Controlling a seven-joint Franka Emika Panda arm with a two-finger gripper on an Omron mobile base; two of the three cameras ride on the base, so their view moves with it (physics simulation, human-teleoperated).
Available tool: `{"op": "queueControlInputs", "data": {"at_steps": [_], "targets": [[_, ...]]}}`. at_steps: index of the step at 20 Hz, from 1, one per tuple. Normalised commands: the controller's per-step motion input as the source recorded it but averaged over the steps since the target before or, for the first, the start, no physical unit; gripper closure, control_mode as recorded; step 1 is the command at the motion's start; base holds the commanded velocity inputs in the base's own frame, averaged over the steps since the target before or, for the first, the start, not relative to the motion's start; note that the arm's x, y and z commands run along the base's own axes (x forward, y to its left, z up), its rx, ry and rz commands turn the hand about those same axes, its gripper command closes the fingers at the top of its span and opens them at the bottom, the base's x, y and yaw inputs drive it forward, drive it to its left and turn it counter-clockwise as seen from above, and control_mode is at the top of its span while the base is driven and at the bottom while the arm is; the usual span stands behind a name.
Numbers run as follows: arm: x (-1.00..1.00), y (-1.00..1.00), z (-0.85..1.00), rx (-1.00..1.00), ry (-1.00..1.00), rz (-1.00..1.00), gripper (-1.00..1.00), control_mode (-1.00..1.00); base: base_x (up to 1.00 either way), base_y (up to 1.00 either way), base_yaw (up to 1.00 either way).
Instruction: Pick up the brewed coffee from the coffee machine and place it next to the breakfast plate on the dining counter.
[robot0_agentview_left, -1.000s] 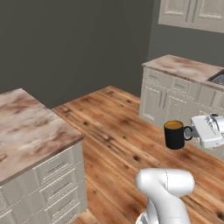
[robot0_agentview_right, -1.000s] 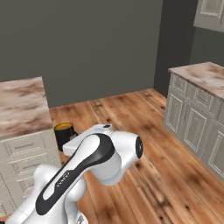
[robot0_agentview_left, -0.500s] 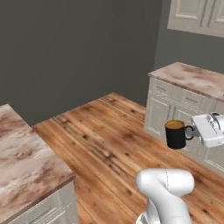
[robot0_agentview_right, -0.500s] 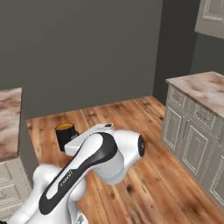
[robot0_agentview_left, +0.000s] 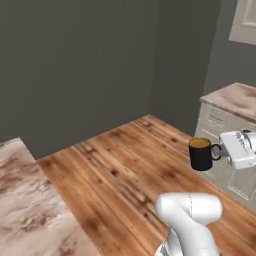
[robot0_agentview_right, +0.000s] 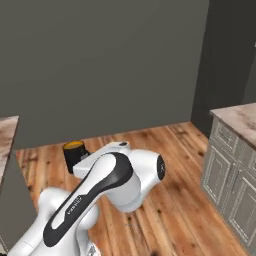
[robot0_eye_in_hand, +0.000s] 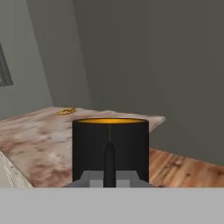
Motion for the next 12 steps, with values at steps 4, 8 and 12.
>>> {"op": "queueControlInputs", "data": {"at_steps": [4,8,12], "targets": [[0.0,0.0,0.0,0.0,0.0,0.0,1.0,1.0,1.0,0.0,0.37],[0.0,0.0,0.0,0.0,0.0,0.0,1.0,1.0,1.0,0.0,0.46],[0.0,0.0,0.0,0.0,0.0,0.0,1.0,1.0,1.0,-0.11,0.53]]}}
